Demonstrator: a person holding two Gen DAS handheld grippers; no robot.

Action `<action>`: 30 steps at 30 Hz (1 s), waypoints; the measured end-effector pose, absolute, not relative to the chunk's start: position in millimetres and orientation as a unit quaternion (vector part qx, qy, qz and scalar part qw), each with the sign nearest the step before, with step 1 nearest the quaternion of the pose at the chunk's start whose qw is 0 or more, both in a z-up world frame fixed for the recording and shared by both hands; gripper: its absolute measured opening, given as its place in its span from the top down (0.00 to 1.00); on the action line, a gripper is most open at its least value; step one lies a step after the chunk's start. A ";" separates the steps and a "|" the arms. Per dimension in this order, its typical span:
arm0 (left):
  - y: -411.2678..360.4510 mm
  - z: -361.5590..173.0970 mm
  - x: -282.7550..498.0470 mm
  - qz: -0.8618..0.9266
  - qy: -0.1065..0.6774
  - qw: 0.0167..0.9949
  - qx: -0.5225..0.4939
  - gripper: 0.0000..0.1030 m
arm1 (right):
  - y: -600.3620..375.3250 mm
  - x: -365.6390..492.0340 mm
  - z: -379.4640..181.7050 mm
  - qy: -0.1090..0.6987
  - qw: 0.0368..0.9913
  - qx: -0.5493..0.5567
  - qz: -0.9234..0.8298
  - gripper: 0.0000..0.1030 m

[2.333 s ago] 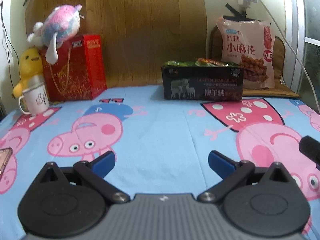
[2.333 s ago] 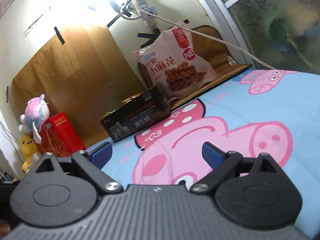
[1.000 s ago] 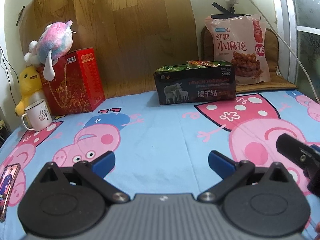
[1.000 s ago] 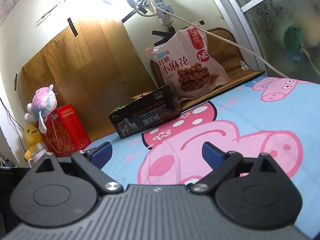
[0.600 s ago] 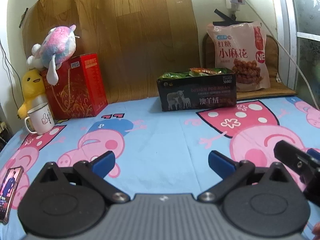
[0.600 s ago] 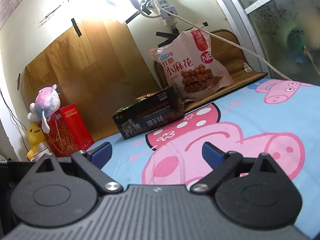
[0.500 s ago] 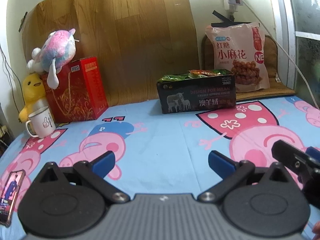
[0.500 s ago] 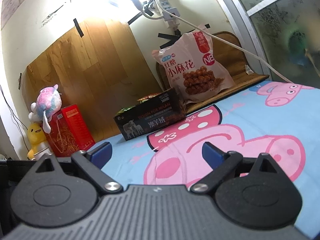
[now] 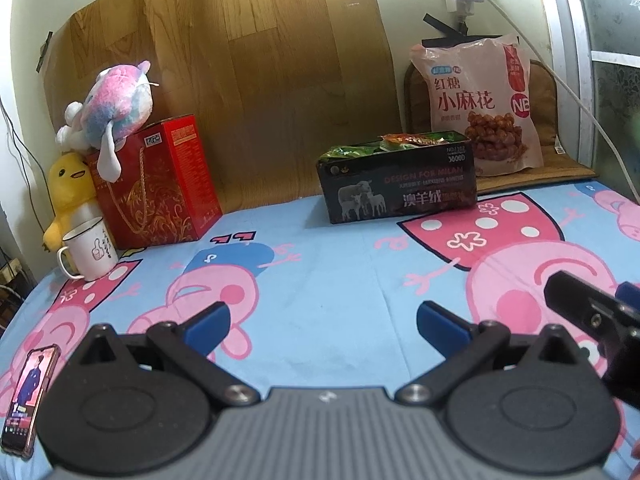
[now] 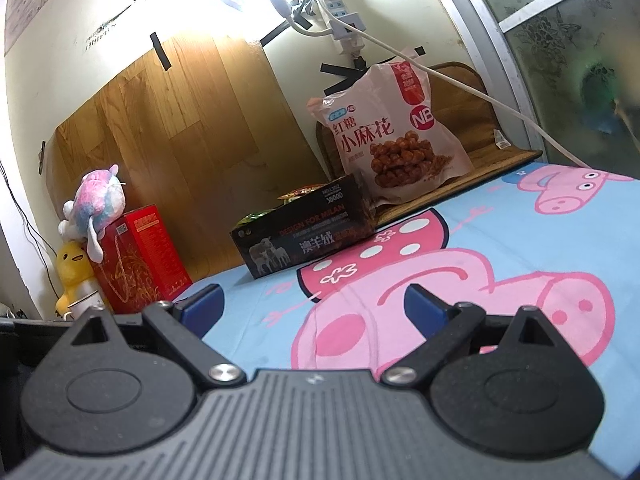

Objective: Organize snacks

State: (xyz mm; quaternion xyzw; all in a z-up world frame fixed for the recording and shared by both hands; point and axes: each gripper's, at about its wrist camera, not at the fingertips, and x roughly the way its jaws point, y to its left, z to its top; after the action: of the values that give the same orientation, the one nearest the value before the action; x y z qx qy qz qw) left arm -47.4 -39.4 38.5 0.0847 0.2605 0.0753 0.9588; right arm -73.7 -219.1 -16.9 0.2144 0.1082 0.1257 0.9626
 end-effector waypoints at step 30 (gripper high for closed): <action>-34.3 24.2 -37.8 0.069 0.304 0.948 0.070 0.00 | -217.8 -71.2 -20.5 0.121 0.961 0.216 0.127 0.05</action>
State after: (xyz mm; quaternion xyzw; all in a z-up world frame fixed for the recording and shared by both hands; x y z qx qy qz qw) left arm -37.8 -34.3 24.2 0.0703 0.3042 0.0688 0.9475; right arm -71.2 -217.8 -20.5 0.2158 0.1209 0.1273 0.9605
